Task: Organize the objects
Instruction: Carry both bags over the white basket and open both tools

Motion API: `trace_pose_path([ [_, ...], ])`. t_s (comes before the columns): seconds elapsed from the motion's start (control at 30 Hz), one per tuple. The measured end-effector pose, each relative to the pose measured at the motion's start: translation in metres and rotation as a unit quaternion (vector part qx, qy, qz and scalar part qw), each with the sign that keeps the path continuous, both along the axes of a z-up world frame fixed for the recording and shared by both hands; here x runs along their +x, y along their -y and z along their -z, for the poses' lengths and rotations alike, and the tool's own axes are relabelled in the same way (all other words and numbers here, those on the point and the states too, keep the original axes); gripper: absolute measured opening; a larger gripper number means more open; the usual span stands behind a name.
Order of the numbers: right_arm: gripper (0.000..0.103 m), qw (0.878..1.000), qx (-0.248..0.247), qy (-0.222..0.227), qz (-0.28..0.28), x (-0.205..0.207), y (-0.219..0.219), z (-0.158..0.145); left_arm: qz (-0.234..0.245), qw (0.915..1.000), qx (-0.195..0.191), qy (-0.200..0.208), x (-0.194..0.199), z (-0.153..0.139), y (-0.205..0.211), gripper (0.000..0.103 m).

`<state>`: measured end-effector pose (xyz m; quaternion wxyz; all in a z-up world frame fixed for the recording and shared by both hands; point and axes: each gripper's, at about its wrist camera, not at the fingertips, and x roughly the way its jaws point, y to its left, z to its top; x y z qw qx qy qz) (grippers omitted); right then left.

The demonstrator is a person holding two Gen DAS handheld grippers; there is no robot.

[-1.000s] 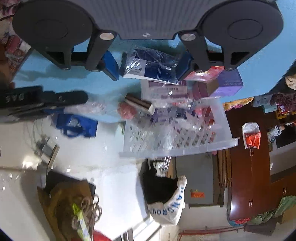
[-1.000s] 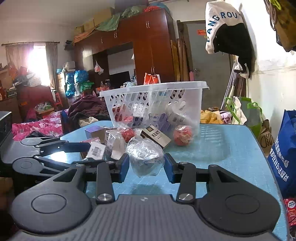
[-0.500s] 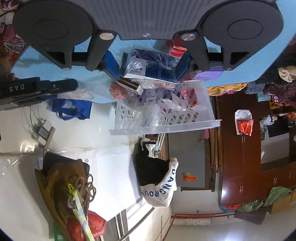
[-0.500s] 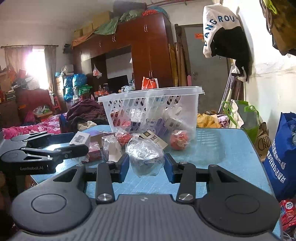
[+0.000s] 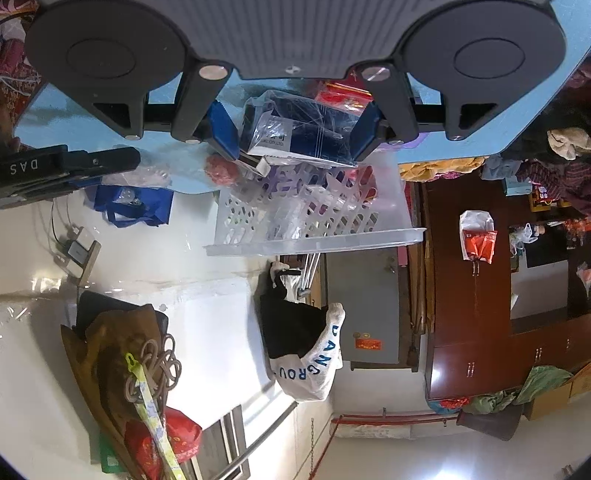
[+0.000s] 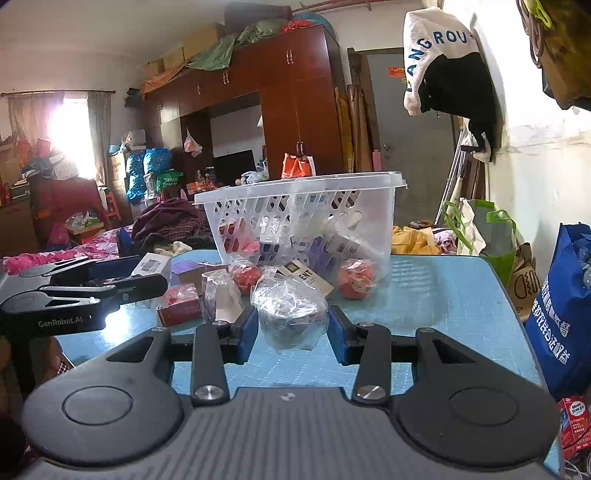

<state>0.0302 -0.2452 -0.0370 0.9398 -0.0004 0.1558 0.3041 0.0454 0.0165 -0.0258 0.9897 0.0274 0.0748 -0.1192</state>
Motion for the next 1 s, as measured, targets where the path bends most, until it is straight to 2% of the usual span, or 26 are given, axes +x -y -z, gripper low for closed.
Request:
trace_pose_path([
  [0.27,0.045,1.0,-0.007,0.024,0.003,0.007,-0.006,-0.025,0.004,0.9997,-0.022,0.008,0.007,-0.015,-0.008,0.069],
  [0.57,0.044,0.998,-0.007,0.059,0.015,0.042,-0.026,-0.082,0.022,0.9982,-0.055,0.004,0.055,-0.061,-0.025,0.069],
  [0.77,0.044,0.997,-0.025,0.059,0.041,0.102,-0.063,-0.118,0.012,0.9954,-0.087,-0.039,0.13,-0.1,-0.036,0.069],
  [0.83,0.044,0.997,-0.044,0.044,0.056,0.128,-0.076,-0.119,0.014,0.9924,-0.096,-0.075,0.16,-0.107,-0.038,0.069],
  [0.93,0.045,0.992,-0.085,0.026,0.089,0.16,-0.091,-0.111,0.017,0.9884,-0.107,-0.107,0.193,-0.108,-0.038,0.07],
  [0.97,0.046,0.991,-0.091,0.028,0.095,0.164,-0.091,-0.108,0.022,0.9872,-0.112,-0.111,0.2,-0.106,-0.038,0.072],
  [1.0,0.053,0.991,-0.093,0.034,0.095,0.165,-0.092,-0.105,0.023,0.9866,-0.114,-0.114,0.206,-0.104,-0.037,0.081],
])
